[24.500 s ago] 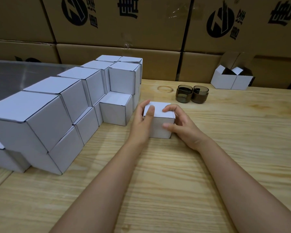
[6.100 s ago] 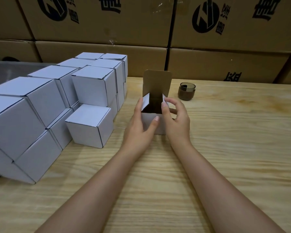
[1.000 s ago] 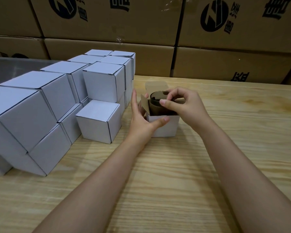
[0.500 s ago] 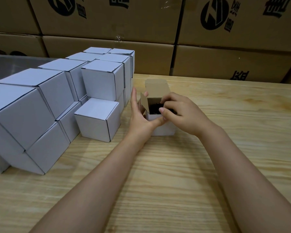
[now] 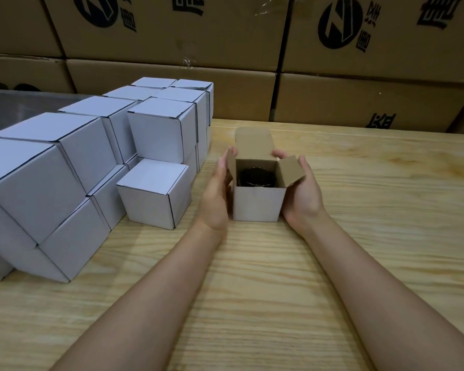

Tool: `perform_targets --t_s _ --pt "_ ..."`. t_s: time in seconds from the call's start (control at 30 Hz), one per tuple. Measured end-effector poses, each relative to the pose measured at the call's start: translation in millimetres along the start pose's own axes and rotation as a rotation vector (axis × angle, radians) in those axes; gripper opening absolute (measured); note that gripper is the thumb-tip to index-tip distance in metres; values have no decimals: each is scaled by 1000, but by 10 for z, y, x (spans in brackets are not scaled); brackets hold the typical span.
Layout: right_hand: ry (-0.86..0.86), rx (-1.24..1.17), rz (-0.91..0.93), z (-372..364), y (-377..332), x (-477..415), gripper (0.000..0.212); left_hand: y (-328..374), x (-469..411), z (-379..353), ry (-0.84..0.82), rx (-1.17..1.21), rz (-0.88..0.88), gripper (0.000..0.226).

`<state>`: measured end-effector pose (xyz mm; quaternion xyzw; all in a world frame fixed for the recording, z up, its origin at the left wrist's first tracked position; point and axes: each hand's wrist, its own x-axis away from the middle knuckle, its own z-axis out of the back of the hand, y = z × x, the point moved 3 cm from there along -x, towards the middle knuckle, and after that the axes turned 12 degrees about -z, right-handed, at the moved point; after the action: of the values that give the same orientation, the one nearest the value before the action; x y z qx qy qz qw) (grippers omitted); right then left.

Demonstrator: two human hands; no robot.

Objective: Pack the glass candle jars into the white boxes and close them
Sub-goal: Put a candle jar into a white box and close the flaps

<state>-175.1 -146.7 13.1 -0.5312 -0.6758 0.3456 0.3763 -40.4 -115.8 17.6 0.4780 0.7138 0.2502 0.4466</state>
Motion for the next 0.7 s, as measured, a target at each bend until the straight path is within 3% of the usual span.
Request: perform_targets --t_s 0.17,0.3,0.43,0.6,0.7 --pt "-46 142 44 -80 14 15 51 -14 -23 22 -5 -56 15 53" --pt "18 329 39 -131 23 4 27 -25 0 22 -14 -158 -41 42" --pt "-29 253 74 -142 -36 -12 62 -15 -3 36 -21 -189 -50 35" --pt "-81 198 78 -177 -36 9 57 -40 -27 76 50 -168 40 55" --pt "-139 203 95 -189 -41 29 43 -14 -40 67 82 -147 75 53"
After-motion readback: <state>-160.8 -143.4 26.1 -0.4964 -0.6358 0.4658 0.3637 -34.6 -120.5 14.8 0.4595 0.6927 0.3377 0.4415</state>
